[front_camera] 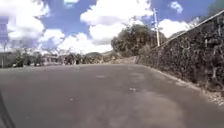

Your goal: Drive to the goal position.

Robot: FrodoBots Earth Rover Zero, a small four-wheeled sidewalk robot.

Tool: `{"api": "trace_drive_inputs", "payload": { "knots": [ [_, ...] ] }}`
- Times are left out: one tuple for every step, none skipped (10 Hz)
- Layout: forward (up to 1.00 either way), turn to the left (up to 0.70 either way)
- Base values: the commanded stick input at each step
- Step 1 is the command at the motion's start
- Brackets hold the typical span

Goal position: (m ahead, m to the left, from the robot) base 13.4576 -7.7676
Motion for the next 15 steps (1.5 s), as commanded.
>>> {"api": "trace_drive_inputs", "payload": {
  "knots": [
    [0.7,0.0],
    [0.7,0.0],
    [0.7,0.0],
    [0.7,0.0],
    [0.7,0.0],
    [0.7,0.0],
    [0.7,0.0],
    [0.7,-0.04],
    [0.7,-0.15],
    [0.7,-0.27],
    [0.7,-0.27],
    [0.7,-0.27],
    [0.7,-0.27],
    [0.7,-0.27],
    [0.7,0.0]
  ]
}}
